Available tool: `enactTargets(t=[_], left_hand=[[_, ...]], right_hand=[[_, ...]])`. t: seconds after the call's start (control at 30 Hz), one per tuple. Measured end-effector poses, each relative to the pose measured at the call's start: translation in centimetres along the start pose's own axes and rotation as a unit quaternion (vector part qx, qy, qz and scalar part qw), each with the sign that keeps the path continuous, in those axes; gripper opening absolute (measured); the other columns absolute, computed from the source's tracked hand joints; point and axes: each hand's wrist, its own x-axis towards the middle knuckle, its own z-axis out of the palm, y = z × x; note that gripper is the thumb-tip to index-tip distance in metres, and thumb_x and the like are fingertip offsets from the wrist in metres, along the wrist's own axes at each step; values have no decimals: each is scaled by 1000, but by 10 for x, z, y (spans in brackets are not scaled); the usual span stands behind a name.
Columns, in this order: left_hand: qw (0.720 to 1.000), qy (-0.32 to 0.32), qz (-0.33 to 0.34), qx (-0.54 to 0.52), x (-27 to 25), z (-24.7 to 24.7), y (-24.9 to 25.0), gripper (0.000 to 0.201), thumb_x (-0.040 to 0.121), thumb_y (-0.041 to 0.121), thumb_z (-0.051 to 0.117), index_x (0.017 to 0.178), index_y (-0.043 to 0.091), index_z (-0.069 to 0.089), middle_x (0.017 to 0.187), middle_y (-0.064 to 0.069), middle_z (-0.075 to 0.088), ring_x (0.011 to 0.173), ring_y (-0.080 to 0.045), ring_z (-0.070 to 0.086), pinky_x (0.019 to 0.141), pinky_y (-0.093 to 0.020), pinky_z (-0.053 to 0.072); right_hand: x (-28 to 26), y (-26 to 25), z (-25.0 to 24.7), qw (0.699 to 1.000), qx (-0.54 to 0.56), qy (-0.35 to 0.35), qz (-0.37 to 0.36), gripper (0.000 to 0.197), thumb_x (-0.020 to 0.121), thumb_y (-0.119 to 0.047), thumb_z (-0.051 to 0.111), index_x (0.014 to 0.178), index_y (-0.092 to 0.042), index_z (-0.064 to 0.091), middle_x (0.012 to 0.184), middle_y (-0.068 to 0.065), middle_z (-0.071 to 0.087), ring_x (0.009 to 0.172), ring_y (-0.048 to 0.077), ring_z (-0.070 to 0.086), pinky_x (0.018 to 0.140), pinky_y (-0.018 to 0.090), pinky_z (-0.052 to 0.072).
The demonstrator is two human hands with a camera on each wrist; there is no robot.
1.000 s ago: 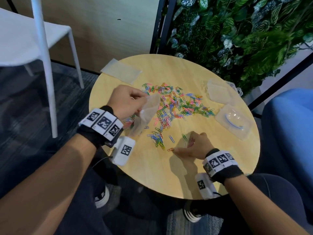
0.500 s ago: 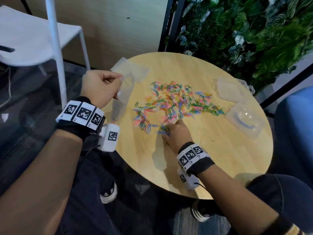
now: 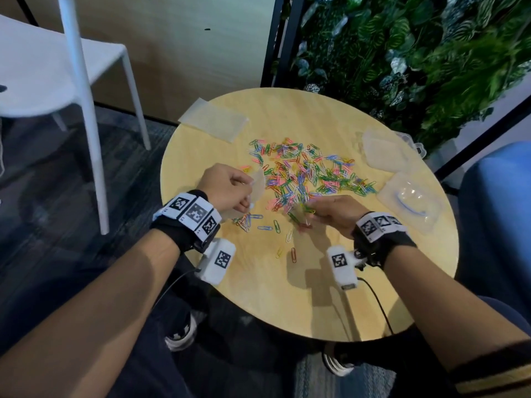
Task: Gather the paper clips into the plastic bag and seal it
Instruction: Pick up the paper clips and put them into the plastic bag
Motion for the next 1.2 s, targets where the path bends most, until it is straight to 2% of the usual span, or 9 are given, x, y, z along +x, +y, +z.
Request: enactTargets(t=[0.2, 0.43, 0.57, 0.7, 0.77, 0.87, 0.93, 1.03, 1.2], left_hand=[[999, -30, -3, -20, 3, 15, -3, 23, 88, 1, 62, 108, 5, 71, 71, -12, 73, 66, -29, 74, 71, -40, 63], [999, -12, 6, -47, 4, 19, -3, 24, 91, 3, 63, 114, 3, 70, 77, -13, 71, 68, -30, 74, 73, -43, 62], [998, -4, 10, -55, 5, 21, -2, 16, 92, 5, 64, 106, 4, 72, 68, -8, 71, 65, -26, 73, 75, -40, 62], [999, -4, 26, -24, 4, 28, 1, 16, 93, 10, 63, 106, 7, 74, 70, -4, 72, 65, -24, 74, 74, -33, 62], [999, -6, 30, -12, 3, 31, 2, 17, 93, 12, 65, 106, 8, 75, 79, -1, 73, 64, -21, 73, 73, -30, 62], [999, -15, 36, -13, 1, 33, 5, 19, 92, 16, 67, 108, 10, 76, 95, -1, 74, 62, -17, 73, 70, -25, 61], [999, -22, 38, -14, 1, 34, 6, 20, 92, 15, 67, 109, 10, 75, 100, -2, 72, 60, -14, 72, 69, -24, 61], [998, -30, 40, -26, -1, 32, 7, 17, 91, 14, 69, 106, 10, 76, 99, -7, 72, 61, -15, 72, 72, -30, 62], [999, -14, 42, -31, -4, 18, 9, 13, 90, 10, 68, 99, 13, 77, 77, -4, 74, 63, -20, 73, 74, -36, 62]], right_hand=[[-3, -29, 31, 962, 260, -69, -44, 14, 94, 2, 54, 106, 5, 62, 104, 11, 68, 90, 16, 69, 75, 19, 58], [6, -19, 78, 952, 301, -53, -23, 8, 96, 0, 52, 96, -2, 60, 99, 8, 66, 81, 15, 70, 64, 21, 58], [6, -12, 84, 984, 172, -41, -24, 14, 93, -3, 59, 82, -10, 53, 63, 1, 62, 61, 14, 68, 52, 23, 47], [2, -18, 84, 999, -10, -17, -28, 20, 85, 0, 61, 77, -12, 46, 67, 10, 40, 65, 23, 42, 64, 37, 39], [-2, -26, 83, 993, -108, -8, -37, 14, 80, 0, 58, 71, -6, 51, 64, 13, 48, 64, 24, 42, 63, 32, 39], [-5, -33, 80, 975, -207, 7, -73, 18, 80, 0, 59, 94, -3, 70, 94, 25, 70, 81, 37, 67, 75, 39, 59], [-7, -37, 78, 947, -299, 43, -109, 30, 81, -4, 64, 111, -3, 70, 102, 17, 71, 89, 31, 69, 72, 39, 60], [-8, -41, 79, 888, -424, 66, -169, 18, 83, -12, 67, 98, -10, 77, 92, 8, 74, 69, 15, 61, 59, 20, 48], [-15, -50, 83, 842, -501, -8, -200, 22, 88, -9, 58, 92, -16, 79, 82, 6, 73, 63, 16, 57, 65, 26, 52]])
